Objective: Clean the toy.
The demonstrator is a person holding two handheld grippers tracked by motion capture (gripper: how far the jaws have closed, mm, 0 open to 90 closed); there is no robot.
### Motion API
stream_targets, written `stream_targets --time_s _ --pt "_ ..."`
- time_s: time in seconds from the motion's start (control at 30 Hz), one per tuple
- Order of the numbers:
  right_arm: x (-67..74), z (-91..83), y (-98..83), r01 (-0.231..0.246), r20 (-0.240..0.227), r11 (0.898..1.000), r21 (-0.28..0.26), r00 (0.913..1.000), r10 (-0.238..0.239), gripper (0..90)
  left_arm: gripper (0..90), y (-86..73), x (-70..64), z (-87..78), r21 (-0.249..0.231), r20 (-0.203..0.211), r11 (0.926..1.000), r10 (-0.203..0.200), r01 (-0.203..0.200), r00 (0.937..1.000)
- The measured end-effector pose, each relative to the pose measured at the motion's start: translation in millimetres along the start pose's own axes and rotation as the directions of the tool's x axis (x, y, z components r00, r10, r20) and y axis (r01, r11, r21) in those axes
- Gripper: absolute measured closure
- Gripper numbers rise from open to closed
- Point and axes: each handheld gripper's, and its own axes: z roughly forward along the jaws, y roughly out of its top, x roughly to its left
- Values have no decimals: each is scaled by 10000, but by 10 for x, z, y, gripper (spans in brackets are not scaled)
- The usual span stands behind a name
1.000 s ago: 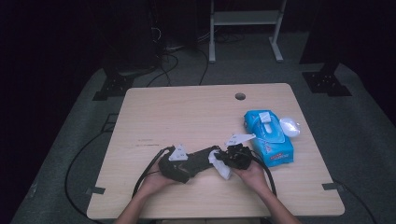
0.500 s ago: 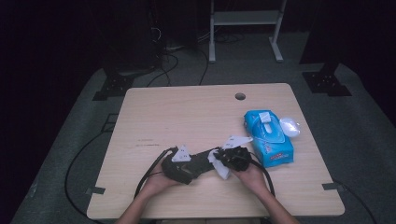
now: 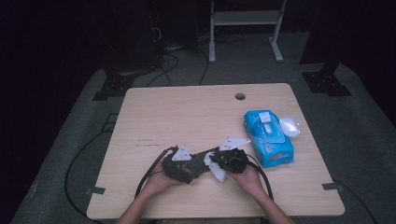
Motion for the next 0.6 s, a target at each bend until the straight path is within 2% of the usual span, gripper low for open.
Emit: stream_targets --time_s 0.07,0.1,0.13,0.17,0.23,0.37,0.4,0.47,0.53,0.6 --pt "44 28 6 -12 -182 10000 -80 9998 10 844 239 6 -8 18 -84 -35 9999 -99 99 9999" --pt "95 68 18 81 -560 9998 -165 9984 -90 844 239 10 -15 26 -62 -68 9999 -101 101 9999" --pt "142 97 32 243 -722 9996 -147 9971 -253 844 239 13 -23 33 -9 -85 10000 -67 67 9999" --pt "178 114 47 487 -697 9988 -79 9964 -491 844 239 13 -26 32 40 -117 10000 14 -14 9999" --pt "167 98 63 657 -620 9978 -9 9959 -656 843 239 11 -30 21 -74 -107 10000 -68 67 9999" --pt "-88 -46 3 197 456 9998 58 9988 -199 843 239 5 -22 3 -121 -108 9999 -72 71 9999" --pt "-152 -81 -17 -91 616 10000 39 9981 88 843 239 3 -20 3 -110 -107 9999 -69 68 9999" --pt "-214 -121 -45 -287 756 9996 3 9967 285 843 239 2 -21 1 -125 -106 9999 -73 71 9999" --pt "-176 -103 -55 -362 449 9993 -131 9983 367 843 239 3 -25 1 -159 -133 9999 -59 57 9999" --pt "-68 -47 -41 -58 6 9998 -193 10000 58 842 239 4 -26 0 -152 -142 9999 -60 58 9999"
